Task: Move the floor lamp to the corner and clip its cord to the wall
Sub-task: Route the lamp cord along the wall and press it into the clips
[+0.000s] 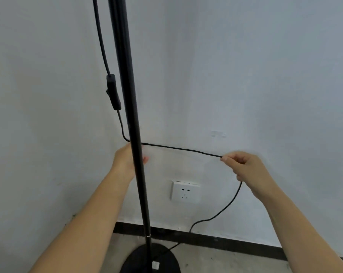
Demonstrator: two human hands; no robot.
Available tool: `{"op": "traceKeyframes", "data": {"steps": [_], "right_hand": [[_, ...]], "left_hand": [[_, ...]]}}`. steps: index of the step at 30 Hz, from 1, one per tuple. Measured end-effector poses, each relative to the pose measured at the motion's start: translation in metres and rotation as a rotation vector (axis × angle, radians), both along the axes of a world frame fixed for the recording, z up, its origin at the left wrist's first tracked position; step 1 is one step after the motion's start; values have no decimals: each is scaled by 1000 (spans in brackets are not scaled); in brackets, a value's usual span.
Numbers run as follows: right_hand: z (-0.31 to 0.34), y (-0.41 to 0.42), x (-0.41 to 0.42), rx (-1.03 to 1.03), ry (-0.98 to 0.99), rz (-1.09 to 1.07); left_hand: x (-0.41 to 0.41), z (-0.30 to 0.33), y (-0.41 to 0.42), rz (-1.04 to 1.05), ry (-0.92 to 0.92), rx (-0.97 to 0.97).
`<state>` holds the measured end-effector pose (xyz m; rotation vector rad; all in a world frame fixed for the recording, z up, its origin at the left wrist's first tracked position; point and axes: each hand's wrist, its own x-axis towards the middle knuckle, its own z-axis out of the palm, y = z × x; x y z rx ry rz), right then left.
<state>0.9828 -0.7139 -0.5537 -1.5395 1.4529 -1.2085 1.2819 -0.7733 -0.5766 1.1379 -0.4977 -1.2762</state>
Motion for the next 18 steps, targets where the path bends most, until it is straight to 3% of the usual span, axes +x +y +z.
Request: {"op": "traceKeyframes", "data": {"steps": [7,11,18], "right_hand": [[35,-8,0,-313,170,-198],[40,-20,-1,-274,235,-224],[33,-22,0,-173,180,-216]], "left_hand": [[0,1,7,-46,94,-17],[-2,0,4,-23,128,-4],[-3,-3,3,-16,223,-4]]}}
